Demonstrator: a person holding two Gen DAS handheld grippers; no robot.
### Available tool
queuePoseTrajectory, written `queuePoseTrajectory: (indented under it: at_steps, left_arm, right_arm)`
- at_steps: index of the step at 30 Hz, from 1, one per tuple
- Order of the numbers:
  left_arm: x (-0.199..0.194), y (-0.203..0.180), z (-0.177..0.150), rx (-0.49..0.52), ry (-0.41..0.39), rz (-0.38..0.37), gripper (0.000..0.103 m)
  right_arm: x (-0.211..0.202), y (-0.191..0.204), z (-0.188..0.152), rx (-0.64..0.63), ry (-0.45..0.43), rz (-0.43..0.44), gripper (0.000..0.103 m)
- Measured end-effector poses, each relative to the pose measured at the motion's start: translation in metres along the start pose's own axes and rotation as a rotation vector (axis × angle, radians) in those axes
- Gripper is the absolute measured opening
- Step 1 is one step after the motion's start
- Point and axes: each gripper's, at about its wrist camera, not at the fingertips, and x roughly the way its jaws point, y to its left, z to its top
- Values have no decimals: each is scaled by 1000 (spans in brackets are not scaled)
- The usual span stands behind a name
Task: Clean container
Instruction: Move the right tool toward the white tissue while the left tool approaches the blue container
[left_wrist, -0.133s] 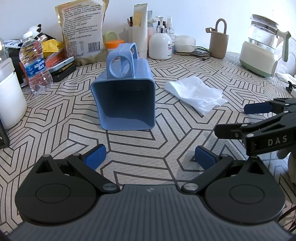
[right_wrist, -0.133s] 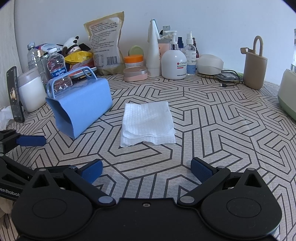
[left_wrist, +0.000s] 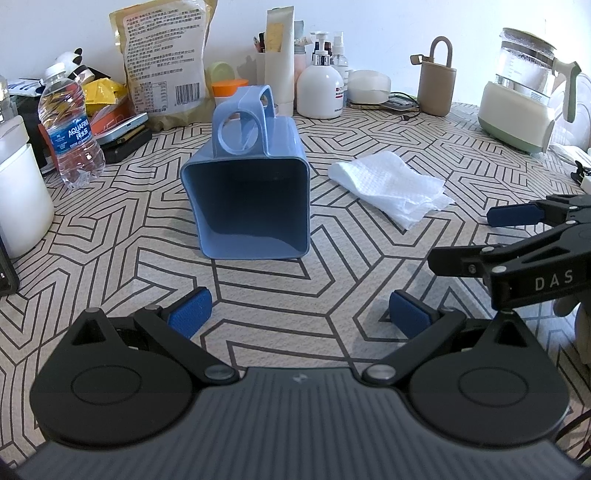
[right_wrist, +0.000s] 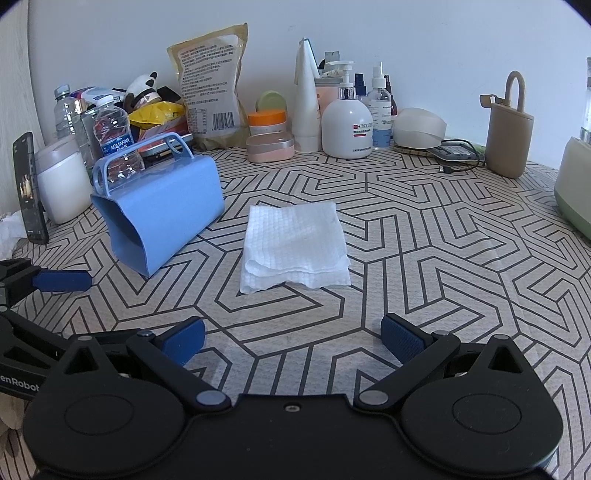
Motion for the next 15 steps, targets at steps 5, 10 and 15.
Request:
queuePoseTrajectory:
  at_steps: [5,10,15]
  left_arm:
    - [-1,-1,0,-1,2,-2,103]
    - [-1,0,1,-4,2,-6,103]
    - [-5,4,-4,-17,-22,-31,103]
  right_arm:
    - [0,2,0,-13,6,-9,103]
    - [1,3,-1,-24,11,-16,103]
    - [0,1,0,-7,3,0,103]
